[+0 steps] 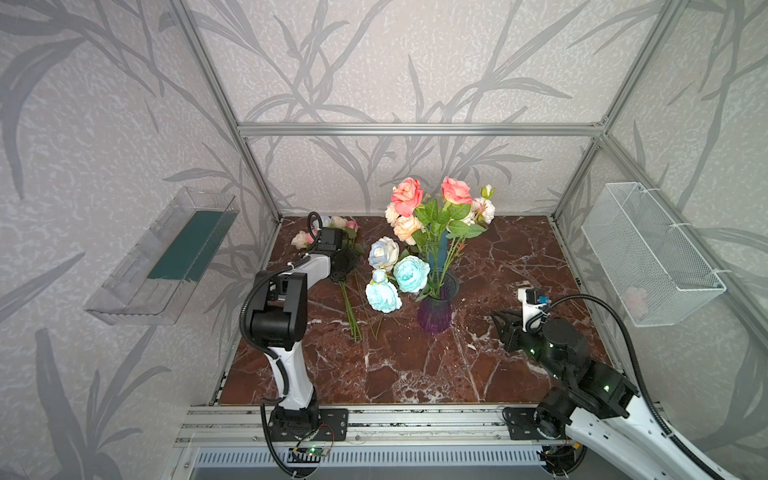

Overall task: Arrange the flowers into the vase
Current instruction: 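Lower left gripper onto a pink rose stem in the pile and close, then lift the pink rose upright high with the left gripper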

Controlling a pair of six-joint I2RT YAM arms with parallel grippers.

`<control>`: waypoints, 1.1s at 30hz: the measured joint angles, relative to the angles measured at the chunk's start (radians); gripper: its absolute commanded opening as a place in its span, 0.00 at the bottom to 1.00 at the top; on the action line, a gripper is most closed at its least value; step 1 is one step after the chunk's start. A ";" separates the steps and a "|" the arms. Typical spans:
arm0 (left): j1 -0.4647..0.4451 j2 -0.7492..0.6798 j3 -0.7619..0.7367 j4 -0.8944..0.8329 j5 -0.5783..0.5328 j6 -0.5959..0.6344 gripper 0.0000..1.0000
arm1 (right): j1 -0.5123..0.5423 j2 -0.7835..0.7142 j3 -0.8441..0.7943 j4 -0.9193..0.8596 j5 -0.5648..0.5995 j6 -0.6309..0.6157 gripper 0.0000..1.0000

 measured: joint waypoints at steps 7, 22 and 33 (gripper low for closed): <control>0.000 -0.179 0.062 -0.126 -0.100 0.133 0.00 | 0.000 0.000 0.000 0.003 -0.014 0.015 0.33; -0.082 -0.499 0.141 -0.204 -0.339 0.476 0.00 | 0.000 -0.020 0.000 0.004 -0.032 0.038 0.33; -0.219 -0.712 0.315 -0.192 -0.273 0.580 0.00 | 0.000 -0.007 0.000 0.008 -0.047 0.046 0.32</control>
